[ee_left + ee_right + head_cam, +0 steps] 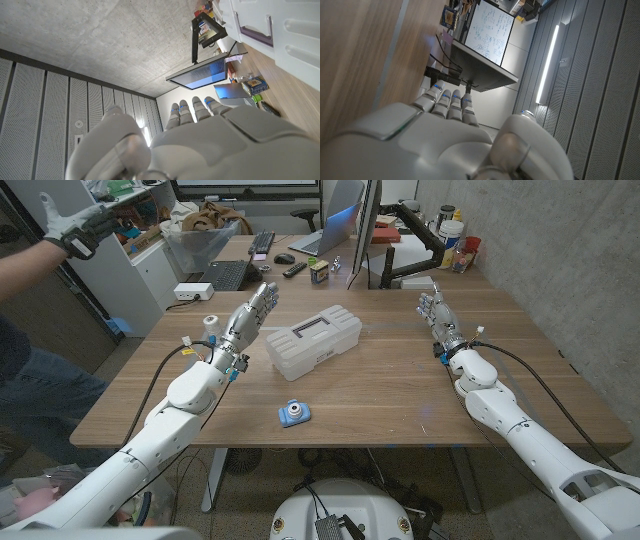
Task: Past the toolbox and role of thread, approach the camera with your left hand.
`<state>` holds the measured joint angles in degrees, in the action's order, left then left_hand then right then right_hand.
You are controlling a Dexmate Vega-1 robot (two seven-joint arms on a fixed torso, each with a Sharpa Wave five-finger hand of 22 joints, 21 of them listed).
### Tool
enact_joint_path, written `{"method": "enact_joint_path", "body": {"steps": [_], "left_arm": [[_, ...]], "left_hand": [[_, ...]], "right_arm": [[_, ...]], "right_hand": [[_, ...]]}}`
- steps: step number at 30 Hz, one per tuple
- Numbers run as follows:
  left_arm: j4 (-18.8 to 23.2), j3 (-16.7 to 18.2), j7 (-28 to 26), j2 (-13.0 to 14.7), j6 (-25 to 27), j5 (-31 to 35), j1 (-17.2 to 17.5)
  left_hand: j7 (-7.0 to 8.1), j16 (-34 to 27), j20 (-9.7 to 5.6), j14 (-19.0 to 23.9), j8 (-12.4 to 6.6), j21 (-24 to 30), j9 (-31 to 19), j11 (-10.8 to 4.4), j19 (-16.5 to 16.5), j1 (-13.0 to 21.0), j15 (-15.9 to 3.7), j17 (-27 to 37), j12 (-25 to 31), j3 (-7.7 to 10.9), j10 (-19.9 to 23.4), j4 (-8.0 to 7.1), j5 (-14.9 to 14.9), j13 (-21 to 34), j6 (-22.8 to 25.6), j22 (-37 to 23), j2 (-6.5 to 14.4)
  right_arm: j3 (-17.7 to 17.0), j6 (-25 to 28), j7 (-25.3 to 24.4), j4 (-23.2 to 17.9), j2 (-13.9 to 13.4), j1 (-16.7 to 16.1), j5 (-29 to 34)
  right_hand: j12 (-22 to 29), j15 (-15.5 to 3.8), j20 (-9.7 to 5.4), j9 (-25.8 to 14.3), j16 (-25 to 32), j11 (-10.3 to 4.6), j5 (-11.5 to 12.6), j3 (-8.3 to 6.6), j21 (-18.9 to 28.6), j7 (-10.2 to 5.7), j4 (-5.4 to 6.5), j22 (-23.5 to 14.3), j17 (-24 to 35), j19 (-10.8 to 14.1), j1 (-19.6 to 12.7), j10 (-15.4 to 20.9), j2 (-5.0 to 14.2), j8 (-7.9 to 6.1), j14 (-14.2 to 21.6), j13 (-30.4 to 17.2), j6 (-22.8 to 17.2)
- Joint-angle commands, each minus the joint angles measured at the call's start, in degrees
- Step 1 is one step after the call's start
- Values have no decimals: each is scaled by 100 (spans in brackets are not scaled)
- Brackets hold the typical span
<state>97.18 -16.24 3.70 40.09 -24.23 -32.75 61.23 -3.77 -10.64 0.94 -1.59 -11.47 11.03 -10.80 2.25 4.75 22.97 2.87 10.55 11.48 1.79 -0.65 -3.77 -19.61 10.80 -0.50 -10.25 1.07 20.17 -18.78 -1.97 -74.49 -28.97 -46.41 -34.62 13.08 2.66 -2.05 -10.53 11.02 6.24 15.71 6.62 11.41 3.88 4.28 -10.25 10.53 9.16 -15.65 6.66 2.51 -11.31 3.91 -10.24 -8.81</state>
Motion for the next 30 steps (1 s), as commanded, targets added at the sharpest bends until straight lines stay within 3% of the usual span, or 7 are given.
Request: {"method": "enact_joint_path", "body": {"steps": [1,24,30], "left_arm": [[121,-8,-40,64,26,126,49],[362,-22,-273,279,233,604,110],[382,-35,-301,338,278,731,98]], "left_hand": [[-25,-50,5,52,-52,29,-12,17,39,76,34,5,54,-9,66,32,28,19,47,-21,-1],[-3,-47,53,67,-44,32,-13,78,55,204,54,4,53,21,82,95,54,21,55,-22,38],[26,-54,110,92,-52,36,-13,80,56,261,73,5,51,39,81,122,63,22,82,-22,60]], "right_arm": [[-50,-59,30,0,-6,-16,-54],[-90,-126,-25,-4,23,-31,-63],[-96,-159,-37,2,50,-5,-60]], "right_hand": [[-16,-12,-31,-13,18,-7,23,43,8,-1,7,-23,11,14,-21,71,52,-10,41,-29,-49],[-21,7,-10,-14,18,-2,22,62,1,-26,6,-24,14,-4,-17,100,56,-9,76,-30,-66],[-17,-35,-8,-15,18,-83,22,69,2,-77,4,-24,14,-2,-18,129,60,-17,95,-30,-98]]}}
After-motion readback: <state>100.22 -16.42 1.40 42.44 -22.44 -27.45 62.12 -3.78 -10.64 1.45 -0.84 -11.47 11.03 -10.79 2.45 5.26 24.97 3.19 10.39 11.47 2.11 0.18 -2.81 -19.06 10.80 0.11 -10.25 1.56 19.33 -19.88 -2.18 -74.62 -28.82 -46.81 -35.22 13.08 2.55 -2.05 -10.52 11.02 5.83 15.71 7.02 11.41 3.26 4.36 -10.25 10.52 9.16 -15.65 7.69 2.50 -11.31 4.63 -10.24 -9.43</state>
